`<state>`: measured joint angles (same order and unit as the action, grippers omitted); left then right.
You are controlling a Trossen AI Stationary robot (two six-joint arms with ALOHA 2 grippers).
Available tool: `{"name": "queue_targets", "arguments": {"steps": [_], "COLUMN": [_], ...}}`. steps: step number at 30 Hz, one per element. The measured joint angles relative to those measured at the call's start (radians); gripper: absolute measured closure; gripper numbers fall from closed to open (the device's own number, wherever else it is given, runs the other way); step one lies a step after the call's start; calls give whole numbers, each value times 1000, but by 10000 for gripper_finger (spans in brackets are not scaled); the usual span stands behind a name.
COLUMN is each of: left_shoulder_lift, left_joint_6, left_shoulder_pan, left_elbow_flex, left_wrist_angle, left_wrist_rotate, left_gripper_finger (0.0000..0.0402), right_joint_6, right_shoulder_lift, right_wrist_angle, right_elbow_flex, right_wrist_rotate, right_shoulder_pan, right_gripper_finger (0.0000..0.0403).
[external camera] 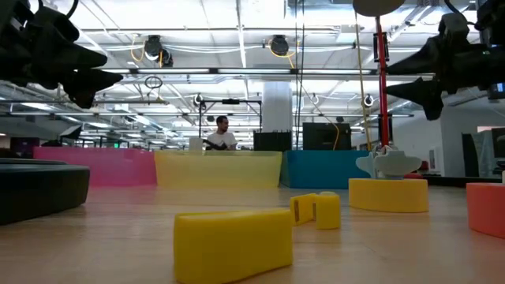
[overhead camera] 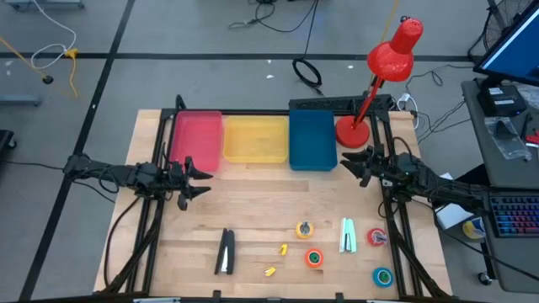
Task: Pick and place Stapler, Stapler remover, tape
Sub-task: Put the black large stapler into the blue bin
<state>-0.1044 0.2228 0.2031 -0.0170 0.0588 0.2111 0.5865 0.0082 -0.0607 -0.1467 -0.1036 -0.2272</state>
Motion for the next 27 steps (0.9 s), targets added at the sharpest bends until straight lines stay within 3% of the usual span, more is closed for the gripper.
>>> {"name": "queue_targets", "arguments": {"steps": [4, 11, 18, 22, 27], "left_shoulder_lift": [0, 0, -24, -116, -315], "left_joint_6": [96, 340, 420, 423, 447], "left_shoulder_pan": [0, 0, 26, 60, 97], "left_elbow_flex": [0, 0, -27, -101, -238], "left_wrist_angle": [40, 190, 205, 199, 134], "left_wrist_rotate": [14, 138, 62, 83, 148], "left_gripper_finger": [194, 194, 194, 195, 194], "right_joint_6": [65, 152, 161, 161, 161], "right_shoulder_lift": [0, 0, 0, 0, 0], "right_wrist_angle": [1, 4, 4, 7, 35], "right_elbow_flex": [-1, -4, -4, -4, -5], "right_wrist_rotate": [0, 0, 0, 0, 0], "right_shoulder_pan": [0, 0, 0, 0, 0], "right_gripper_finger": [206, 206, 206, 206, 206]}}
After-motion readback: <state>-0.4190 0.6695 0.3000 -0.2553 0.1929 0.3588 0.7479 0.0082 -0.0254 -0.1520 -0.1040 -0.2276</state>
